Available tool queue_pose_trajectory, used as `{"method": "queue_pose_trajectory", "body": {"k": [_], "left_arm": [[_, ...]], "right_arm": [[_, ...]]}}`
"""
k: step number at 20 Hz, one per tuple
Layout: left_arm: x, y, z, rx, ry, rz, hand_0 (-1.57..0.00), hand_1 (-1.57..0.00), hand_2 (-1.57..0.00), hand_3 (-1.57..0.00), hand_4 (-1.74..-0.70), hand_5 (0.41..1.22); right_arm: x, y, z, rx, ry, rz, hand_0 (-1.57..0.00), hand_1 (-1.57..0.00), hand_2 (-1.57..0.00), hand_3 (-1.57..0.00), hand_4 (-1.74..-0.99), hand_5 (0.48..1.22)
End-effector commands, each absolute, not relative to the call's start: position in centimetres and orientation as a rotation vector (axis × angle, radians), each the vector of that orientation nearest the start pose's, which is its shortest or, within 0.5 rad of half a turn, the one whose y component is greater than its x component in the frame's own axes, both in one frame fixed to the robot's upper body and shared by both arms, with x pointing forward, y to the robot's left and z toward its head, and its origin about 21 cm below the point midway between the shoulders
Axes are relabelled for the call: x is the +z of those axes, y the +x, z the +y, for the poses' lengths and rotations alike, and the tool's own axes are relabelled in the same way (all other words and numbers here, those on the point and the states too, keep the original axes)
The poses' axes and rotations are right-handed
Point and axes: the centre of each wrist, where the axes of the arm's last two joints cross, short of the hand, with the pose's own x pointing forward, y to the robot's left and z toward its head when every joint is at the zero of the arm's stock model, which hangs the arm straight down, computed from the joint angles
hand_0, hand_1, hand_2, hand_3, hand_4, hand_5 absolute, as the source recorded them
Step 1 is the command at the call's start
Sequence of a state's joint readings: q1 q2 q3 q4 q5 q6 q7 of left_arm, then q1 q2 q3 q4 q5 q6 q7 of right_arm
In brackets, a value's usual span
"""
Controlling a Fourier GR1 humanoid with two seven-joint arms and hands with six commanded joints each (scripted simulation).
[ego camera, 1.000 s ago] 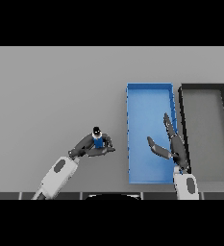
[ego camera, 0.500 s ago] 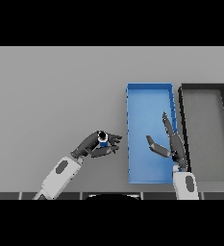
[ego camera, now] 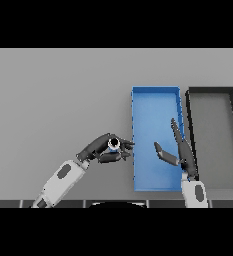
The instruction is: Pick up the blue pipe and place it into the blue bin.
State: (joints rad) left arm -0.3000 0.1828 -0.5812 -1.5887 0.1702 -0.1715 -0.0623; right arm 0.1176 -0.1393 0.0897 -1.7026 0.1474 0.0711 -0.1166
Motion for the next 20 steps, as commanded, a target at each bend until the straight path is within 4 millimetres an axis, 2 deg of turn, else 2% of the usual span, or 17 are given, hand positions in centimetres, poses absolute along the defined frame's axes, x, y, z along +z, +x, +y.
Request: {"method": "queue_pose_trajectory", "body": {"k": [1, 3, 6, 8, 11, 13, 17, 20], "left_arm": [[5.2, 26.2, 10.8, -0.773, -0.629, -1.678, -1.57, -1.57, -1.57, -1.44, -1.73, 1.219], [5.8, 26.3, 10.4, -0.770, -0.640, -1.678, -1.57, -1.57, -1.57, -1.44, -1.73, 1.219], [4.9, 26.0, 10.7, -0.776, -0.634, -1.660, -1.57, -1.57, -1.57, -1.44, -1.73, 1.219], [5.3, 26.3, 11.0, -0.779, -0.627, -1.670, -1.57, -1.57, -1.57, -1.44, -1.73, 1.220], [5.2, 26.0, 11.1, -0.785, -0.628, -1.672, -1.57, -1.57, -1.57, -1.44, -1.73, 1.220], [5.2, 26.1, 11.2, -0.781, -0.633, -1.666, -1.57, -1.57, -1.57, -1.44, -1.73, 1.221], [4.9, 26.3, 11.0, -0.799, -0.625, -1.661, -1.57, -1.57, -1.57, -1.44, -1.73, 1.221], [5.0, 26.5, 11.3, -0.791, -0.616, -1.657, -1.57, -1.57, -1.57, -1.44, -1.73, 1.221]], "right_arm": [[0.9, 21.7, -24.7, 0.324, -0.103, -1.685, 0.00, 0.00, 0.00, 0.00, -1.186, 0.629], [0.8, 21.2, -24.6, 0.307, -0.111, -1.687, 0.00, 0.00, 0.00, 0.00, -1.177, 0.629], [0.7, 20.4, -24.5, 0.271, -0.135, -1.682, 0.00, 0.00, 0.00, 0.00, -1.186, 0.629], [0.9, 20.1, -24.2, 0.257, -0.137, -1.700, 0.00, 0.00, 0.00, 0.00, -1.209, 0.623], [1.3, 19.8, -24.1, 0.247, -0.107, -1.716, 0.00, 0.00, 0.00, 0.00, -1.191, 0.619], [2.6, 19.7, -24.4, 0.243, 0.012, -1.768, 0.00, 0.00, 0.00, 0.00, -1.197, 0.604], [7.5, 20.7, -25.4, 0.394, 0.214, -1.783, 0.00, 0.00, 0.00, 0.00, -1.232, 0.550], [10.6, 21.2, -24.0, 0.568, 0.289, -1.780, 0.00, 0.00, 0.00, 0.00, -1.274, 0.518]]}}
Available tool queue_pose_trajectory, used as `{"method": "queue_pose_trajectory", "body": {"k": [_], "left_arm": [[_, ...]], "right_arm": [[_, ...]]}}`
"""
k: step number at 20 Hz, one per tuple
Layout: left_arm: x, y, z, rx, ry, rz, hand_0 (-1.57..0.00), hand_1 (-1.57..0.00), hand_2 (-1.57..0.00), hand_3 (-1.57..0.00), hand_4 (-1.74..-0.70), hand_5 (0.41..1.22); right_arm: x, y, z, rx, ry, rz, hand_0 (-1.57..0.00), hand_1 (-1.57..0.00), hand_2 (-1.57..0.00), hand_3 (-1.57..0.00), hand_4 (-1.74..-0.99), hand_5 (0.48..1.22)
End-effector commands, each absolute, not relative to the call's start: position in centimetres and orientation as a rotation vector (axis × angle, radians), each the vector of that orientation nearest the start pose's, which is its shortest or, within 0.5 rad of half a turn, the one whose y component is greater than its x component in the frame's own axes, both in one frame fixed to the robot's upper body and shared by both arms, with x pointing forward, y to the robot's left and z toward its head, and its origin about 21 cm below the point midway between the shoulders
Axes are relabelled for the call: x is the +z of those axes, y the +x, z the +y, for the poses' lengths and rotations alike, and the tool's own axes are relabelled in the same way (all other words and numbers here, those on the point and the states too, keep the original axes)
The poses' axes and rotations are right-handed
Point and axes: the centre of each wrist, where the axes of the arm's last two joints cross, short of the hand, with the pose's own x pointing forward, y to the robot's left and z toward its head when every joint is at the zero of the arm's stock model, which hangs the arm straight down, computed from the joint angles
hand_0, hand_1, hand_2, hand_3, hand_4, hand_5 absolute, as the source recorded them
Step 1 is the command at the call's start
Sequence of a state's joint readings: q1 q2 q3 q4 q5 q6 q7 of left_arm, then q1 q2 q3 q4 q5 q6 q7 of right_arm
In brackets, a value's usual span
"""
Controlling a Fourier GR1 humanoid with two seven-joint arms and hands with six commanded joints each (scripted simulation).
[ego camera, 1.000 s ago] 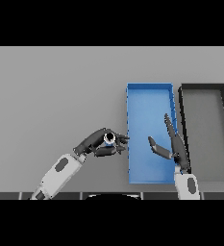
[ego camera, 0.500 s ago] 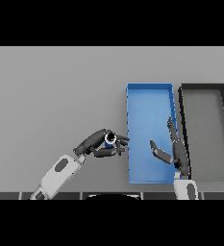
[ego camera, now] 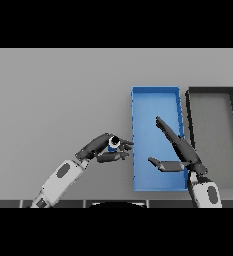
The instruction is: Pick up the blue pipe and place it into the blue bin.
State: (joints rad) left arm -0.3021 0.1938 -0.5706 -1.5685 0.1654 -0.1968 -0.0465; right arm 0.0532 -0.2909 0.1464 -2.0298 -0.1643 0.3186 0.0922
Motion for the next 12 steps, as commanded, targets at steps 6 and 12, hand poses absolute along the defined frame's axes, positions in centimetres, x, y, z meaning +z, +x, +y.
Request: {"method": "queue_pose_trajectory", "body": {"k": [6, 12], "left_arm": [[5.1, 26.5, 11.0, -0.812, -0.597, -1.654, -1.57, -1.57, -1.57, -1.44, -1.73, 1.221], [5.2, 27.0, 10.9, -0.807, -0.618, -1.650, -1.57, -1.57, -1.57, -1.44, -1.73, 1.221]], "right_arm": [[15.1, 22.7, -20.8, 0.827, 0.427, -1.756, 0.00, 0.00, 0.00, 0.00, -1.295, 0.522], [17.1, 24.3, -17.2, 1.032, 0.517, -1.737, 0.00, 0.00, 0.00, 0.00, -1.282, 0.530]]}}
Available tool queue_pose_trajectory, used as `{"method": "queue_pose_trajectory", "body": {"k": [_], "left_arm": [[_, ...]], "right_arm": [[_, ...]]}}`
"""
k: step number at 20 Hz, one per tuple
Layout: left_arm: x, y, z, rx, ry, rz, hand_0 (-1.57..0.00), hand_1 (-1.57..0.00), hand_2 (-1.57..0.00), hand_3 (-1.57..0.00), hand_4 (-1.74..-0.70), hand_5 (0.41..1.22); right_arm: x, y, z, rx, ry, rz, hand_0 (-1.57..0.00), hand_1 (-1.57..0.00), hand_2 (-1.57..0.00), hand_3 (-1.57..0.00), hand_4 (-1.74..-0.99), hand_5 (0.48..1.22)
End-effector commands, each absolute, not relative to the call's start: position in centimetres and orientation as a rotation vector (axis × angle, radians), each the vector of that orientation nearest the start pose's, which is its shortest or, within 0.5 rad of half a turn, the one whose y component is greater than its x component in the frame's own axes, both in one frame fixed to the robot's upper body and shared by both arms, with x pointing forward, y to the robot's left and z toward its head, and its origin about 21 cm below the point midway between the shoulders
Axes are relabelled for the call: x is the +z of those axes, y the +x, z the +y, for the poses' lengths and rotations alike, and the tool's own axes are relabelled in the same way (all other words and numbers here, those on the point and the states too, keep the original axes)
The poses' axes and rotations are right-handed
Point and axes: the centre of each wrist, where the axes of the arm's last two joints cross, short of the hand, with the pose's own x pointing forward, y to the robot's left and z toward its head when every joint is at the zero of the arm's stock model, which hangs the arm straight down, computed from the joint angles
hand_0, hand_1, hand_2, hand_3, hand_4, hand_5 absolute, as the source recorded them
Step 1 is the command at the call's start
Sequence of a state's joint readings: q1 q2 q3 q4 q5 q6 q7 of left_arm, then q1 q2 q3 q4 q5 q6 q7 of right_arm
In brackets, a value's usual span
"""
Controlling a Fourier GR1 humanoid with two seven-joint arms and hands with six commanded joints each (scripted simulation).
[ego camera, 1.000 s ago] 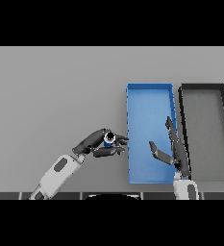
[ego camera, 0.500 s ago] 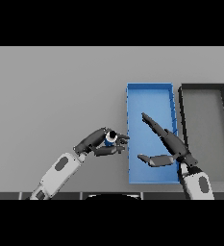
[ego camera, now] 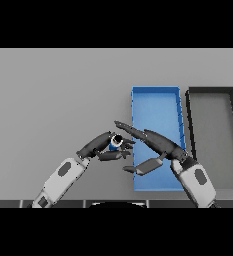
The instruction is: Pick up the blue pipe and place it into the blue bin.
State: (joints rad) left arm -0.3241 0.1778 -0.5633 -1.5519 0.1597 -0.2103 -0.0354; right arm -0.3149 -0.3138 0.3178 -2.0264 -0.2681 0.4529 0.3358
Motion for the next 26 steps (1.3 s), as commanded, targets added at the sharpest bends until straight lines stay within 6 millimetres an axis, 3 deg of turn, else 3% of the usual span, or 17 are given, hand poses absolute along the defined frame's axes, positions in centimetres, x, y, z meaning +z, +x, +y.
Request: {"method": "queue_pose_trajectory", "body": {"k": [1, 8, 12, 13, 14, 16, 17, 18, 19, 21, 22, 24, 26], "left_arm": [[5.3, 27.0, 11.0, -0.806, -0.640, -1.667, -1.57, -1.57, -1.57, -1.45, -1.73, 1.221], [5.2, 27.4, 11.1, -0.802, -0.680, -1.653, -1.57, -1.57, -1.57, -1.51, -1.73, 1.221], [5.2, 27.1, 11.3, -0.813, -0.706, -1.625, -1.57, -1.57, -1.57, -1.47, -1.72, 1.221], [5.1, 27.3, 11.3, -0.818, -0.709, -1.620, -1.57, -1.57, -1.57, -1.40, -1.72, 1.221], [5.1, 27.3, 10.8, -0.843, -0.697, -1.655, -1.50, -1.39, -1.37, -1.15, -1.63, 1.221], [5.4, 27.1, 11.4, -0.945, -0.557, -1.647, -0.99, -0.90, -0.87, -0.74, -1.59, 1.221], [5.4, 27.1, 11.3, -0.937, -0.544, -1.663, -0.88, -0.83, -0.80, -0.67, -1.61, 1.221], [5.4, 26.9, 11.2, -0.939, -0.558, -1.668, -0.89, -0.87, -0.85, -0.66, -1.64, 1.221], [5.3, 26.9, 11.2, -0.895, -0.580, -1.680, -1.03, -1.01, -0.99, -0.62, -1.66, 1.192], [5.1, 26.8, 11.1, -0.820, -0.646, -1.693, -1.22, -1.21, -1.20, -0.52, -1.69, 1.203], [5.4, 26.8, 11.0, -0.796, -0.669, -1.691, -1.29, -1.28, -1.27, -0.53, -1.70, 1.206], [5.3, 27.0, 11.1, -0.787, -0.685, -1.702, -1.39, -1.39, -1.38, -0.55, -1.71, 1.212], [5.5, 26.9, 11.1, -0.803, -0.674, -1.702, -1.46, -1.45, -1.45, -0.59, -1.72, 1.215]], "right_arm": [[17.0, 24.6, -16.5, 1.057, 0.529, -1.723, 0.00, 0.00, 0.00, 0.00, -1.270, 0.530], [17.7, 26.4, -13.0, 1.114, 0.576, -1.674, 0.00, 0.00, 0.00, 0.00, -1.222, 0.512], [17.8, 28.4, -11.5, 1.154, 0.589, -1.645, -0.01, -0.04, -0.07, -0.01, -1.241, 0.516], [17.6, 28.5, -10.7, 1.173, 0.604, -1.631, -0.05, -0.08, -0.11, -0.04, -1.268, 0.519], [17.6, 28.9, -10.5, 1.186, 0.611, -1.620, -0.14, -0.17, -0.19, -0.11, -1.308, 0.523], [17.8, 28.8, -10.3, 1.212, 0.625, -1.609, -0.48, -0.50, -0.50, -0.37, -1.390, 0.538], [17.9, 28.9, -9.9, 1.229, 0.630, -1.603, -0.70, -0.71, -0.71, -0.56, -1.453, 0.551], [17.6, 28.5, -9.6, 1.234, 0.672, -1.600, -0.87, -0.89, -0.89, -0.70, -1.503, 0.573], [17.6, 28.8, -9.5, 1.217, 0.695, -1.590, -1.01, -1.02, -1.02, -0.83, -1.541, 0.604], [17.5, 28.5, -9.3, 1.180, 0.719, -1.569, -1.21, -1.22, -1.22, -1.10, -1.492, 0.706], [17.4, 28.5, -9.5, 1.154, 0.737, -1.601, -1.28, -1.29, -1.29, -1.19, -1.475, 0.809], [17.5, 28.2, -9.1, 1.157, 0.710, -1.636, -1.39, -1.39, -1.39, -1.33, -1.458, 0.957], [17.4, 27.8, -9.0, 1.177, 0.702, -1.681, -1.45, -1.46, -1.46, -1.42, -1.459, 1.052]]}}
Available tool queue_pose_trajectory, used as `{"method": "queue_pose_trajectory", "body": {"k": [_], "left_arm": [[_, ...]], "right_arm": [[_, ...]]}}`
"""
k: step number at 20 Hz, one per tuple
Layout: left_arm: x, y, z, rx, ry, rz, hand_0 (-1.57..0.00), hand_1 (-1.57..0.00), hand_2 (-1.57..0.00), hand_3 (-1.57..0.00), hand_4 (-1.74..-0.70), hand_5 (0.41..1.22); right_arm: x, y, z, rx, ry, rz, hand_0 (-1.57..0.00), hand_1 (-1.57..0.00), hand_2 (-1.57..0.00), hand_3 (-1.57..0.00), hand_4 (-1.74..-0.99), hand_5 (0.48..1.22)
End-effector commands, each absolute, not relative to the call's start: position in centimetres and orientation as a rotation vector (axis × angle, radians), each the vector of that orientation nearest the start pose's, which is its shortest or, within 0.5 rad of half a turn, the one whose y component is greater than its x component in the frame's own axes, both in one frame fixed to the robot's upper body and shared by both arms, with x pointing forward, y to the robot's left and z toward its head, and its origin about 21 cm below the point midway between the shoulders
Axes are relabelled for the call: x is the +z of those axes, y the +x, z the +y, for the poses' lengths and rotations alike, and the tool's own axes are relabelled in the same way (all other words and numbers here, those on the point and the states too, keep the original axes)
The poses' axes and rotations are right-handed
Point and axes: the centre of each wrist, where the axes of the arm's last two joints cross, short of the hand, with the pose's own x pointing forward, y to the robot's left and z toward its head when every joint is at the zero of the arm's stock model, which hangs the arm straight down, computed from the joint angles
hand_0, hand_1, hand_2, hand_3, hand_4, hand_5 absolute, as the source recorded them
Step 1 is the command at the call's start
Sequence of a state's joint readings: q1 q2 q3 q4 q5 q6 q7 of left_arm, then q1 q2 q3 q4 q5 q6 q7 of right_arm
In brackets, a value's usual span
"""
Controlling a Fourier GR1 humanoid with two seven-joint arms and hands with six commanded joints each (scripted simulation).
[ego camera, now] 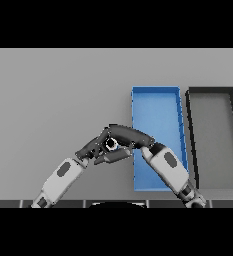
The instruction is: Pick up the blue pipe and place it into the blue bin.
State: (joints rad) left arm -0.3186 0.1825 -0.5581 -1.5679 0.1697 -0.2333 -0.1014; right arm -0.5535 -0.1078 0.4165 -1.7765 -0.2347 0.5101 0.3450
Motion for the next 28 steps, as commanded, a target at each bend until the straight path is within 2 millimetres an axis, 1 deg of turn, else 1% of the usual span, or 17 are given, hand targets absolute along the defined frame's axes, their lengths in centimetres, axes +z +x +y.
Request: {"method": "queue_pose_trajectory", "body": {"k": [1, 3, 4, 5, 6, 7, 8, 10, 11, 13, 14, 16, 19, 22, 24, 26, 28], "left_arm": [[5.7, 27.1, 10.9, -0.820, -0.647, -1.704, -1.48, -1.45, -1.47, -0.55, -1.73, 1.216], [5.4, 27.0, 11.3, -0.843, -0.627, -1.693, -1.51, -1.42, -1.51, -0.51, -1.73, 1.218], [5.4, 27.1, 11.0, -0.859, -0.633, -1.706, -1.50, -1.36, -1.52, -0.51, -1.73, 1.219], [5.3, 27.2, 11.0, -0.866, -0.645, -1.714, -1.43, -1.22, -1.35, -0.53, -1.64, 1.219], [5.3, 27.2, 11.0, -0.882, -0.650, -1.722, -1.41, -1.19, -1.24, -0.52, -1.54, 1.219], [5.5, 27.2, 11.2, -0.906, -0.640, -1.697, -1.22, -1.00, -1.02, -0.42, -1.44, 1.220], [5.3, 27.5, 11.5, -0.929, -0.653, -1.688, -0.98, -0.80, -0.82, -0.33, -1.34, 1.220], [5.1, 27.4, 11.8, -0.982, -0.668, -1.673, -0.63, -0.51, -0.52, -0.21, -1.18, 1.213], [5.1, 27.3, 11.8, -0.996, -0.649, -1.663, -0.50, -0.41, -0.42, -0.17, -1.11, 1.184], [5.3, 27.7, 11.7, -1.017, -0.620, -1.689, -0.32, -0.26, -0.27, -0.11, -0.99, 1.042], [5.0, 27.6, 11.8, -1.014, -0.604, -1.689, -0.26, -0.21, -0.21, -0.09, -0.95, 0.964], [5.2, 27.8, 12.2, -1.004, -0.557, -1.650, -0.16, -0.13, -0.14, -0.05, -0.88, 0.842], [5.0, 27.8, 12.0, -1.006, -0.529, -1.658, -0.08, -0.07, -0.07, -0.03, -0.83, 0.719], [4.9, 27.9, 11.9, -0.953, -0.552, -1.637, -0.04, -0.03, -0.04, -0.01, -0.84, 0.636], [4.7, 28.0, 12.6, -0.935, -0.514, -1.568, -0.03, -0.02, -0.02, -0.01, -0.87, 0.616], [4.5, 27.3, 12.3, -0.929, -0.495, -1.530, -0.02, -0.01, -0.01, -0.01, -0.88, 0.605], [4.8, 27.3, 12.3, -0.936, -0.494, -1.550, -0.01, -0.01, -0.01, 0.00, -0.88, 0.572]], "right_arm": [[17.3, 27.9, -9.0, 1.185, 0.687, -1.698, -1.48, -1.48, -1.48, -1.45, -1.465, 1.086], [16.9, 27.5, -9.1, 1.176, 0.693, -1.674, -1.51, -1.51, -1.51, -1.49, -1.471, 1.135], [16.9, 27.4, -8.9, 1.180, 0.706, -1.656, -1.52, -1.52, -1.52, -1.51, -1.473, 1.152], [16.9, 27.3, -8.9, 1.166, 0.719, -1.655, -1.53, -1.53, -1.53, -1.52, -1.474, 1.166], [17.0, 27.4, -8.8, 1.170, 0.722, -1.651, -1.54, -1.54, -1.54, -1.53, -1.477, 1.177], [17.0, 27.5, -8.9, 1.181, 0.717, -1.667, -1.55, -1.55, -1.55, -1.54, -1.478, 1.186], [17.1, 27.4, -8.8, 1.186, 0.717, -1.669, -1.55, -1.55, -1.55, -1.54, -1.480, 1.193], [17.0, 27.1, -8.8, 1.195, 0.722, -1.659, -1.56, -1.56, -1.56, -1.55, -1.481, 1.203], [17.0, 27.1, -8.8, 1.188, 0.721, -1.659, -1.56, -1.56, -1.56, -1.56, -1.482, 1.206], [17.4, 27.2, -8.8, 1.177, 0.722, -1.657, -1.56, -1.56, -1.56, -1.56, -1.483, 1.212], [17.0, 27.1, -8.9, 1.171, 0.739, -1.664, -1.57, -1.57, -1.57, -1.56, -1.484, 1.214], [17.2, 27.1, -8.9, 1.154, 0.763, -1.697, -1.57, -1.57, -1.57, -1.57, -1.484, 1.216], [17.5, 27.2, -9.0, 1.146, 0.732, -1.688, -1.57, -1.57, -1.57, -1.57, -1.485, 1.219], [17.7, 27.4, -9.1, 1.143, 0.724, -1.698, -1.57, -1.57, -1.57, -1.57, -1.487, 1.220], [17.2, 27.3, -9.2, 1.127, 0.754, -1.713, -1.57, -1.57, -1.57, -1.57, -1.490, 1.220], [17.4, 27.4, -9.0, 1.087, 0.781, -1.703, -1.57, -1.57, -1.57, -1.57, -1.492, 1.220], [18.3, 27.7, -8.8, 1.002, 0.898, -1.655, -1.57, -1.57, -1.57, -1.57, -1.492, 1.221]]}}
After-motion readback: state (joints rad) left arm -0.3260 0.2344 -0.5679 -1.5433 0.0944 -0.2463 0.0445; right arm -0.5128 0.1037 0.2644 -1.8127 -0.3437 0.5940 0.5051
